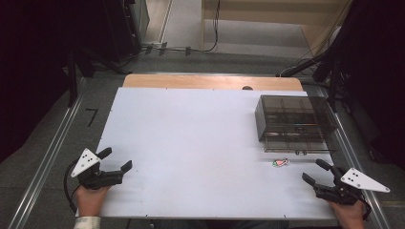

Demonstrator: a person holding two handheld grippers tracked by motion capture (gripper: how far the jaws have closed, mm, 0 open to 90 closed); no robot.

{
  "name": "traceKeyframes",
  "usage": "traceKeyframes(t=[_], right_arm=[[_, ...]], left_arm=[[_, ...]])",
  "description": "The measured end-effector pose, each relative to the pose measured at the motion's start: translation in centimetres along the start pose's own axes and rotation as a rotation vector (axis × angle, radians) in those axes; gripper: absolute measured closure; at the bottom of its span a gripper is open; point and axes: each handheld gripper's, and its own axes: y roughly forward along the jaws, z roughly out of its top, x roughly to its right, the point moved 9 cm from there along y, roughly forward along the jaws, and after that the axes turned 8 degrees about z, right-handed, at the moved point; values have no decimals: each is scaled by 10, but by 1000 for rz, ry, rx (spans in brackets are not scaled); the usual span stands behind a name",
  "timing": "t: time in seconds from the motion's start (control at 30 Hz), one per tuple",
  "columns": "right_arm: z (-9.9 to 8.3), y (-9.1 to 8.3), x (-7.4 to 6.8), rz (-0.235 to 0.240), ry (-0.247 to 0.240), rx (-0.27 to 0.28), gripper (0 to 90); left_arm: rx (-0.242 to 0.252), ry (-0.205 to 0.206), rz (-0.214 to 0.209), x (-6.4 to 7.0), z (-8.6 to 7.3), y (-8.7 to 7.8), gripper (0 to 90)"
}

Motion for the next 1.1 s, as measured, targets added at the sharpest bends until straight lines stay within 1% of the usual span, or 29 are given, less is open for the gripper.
traceKeyframes(t=[0.33, 0.37, 0.47, 0.7, 0.73, 0.77, 0.93, 1.03, 1.1], right_arm=[[0, 0, -2, 5, -17, -3, 213], [0, 0, -3, 5, -29, -6, 213], [0, 1, -4, 8, -35, -12, 217], [0, 3, -8, 29, -61, -22, 245], [0, 3, -9, 32, -63, -26, 249], [0, 5, -11, 43, -75, -35, 262], [-1, 7, -14, 55, -87, -51, 278], [-1, 10, -17, 65, -108, -66, 293], [0, 11, -17, 66, -111, -70, 299]], left_arm=[[2, -2, 0, -1, 0, 0, 33], [2, -3, 0, -1, 0, 0, 33], [2, -2, -1, -1, 0, 0, 33], [2, -5, -3, -1, 0, -1, 33], [5, -6, -2, -1, 0, -1, 33], [5, -6, -4, -1, 0, -1, 33], [6, -5, -3, 0, 0, -1, 33], [5, -5, -1, 0, 0, -1, 33], [5, -5, -2, -1, 0, -1, 33]])
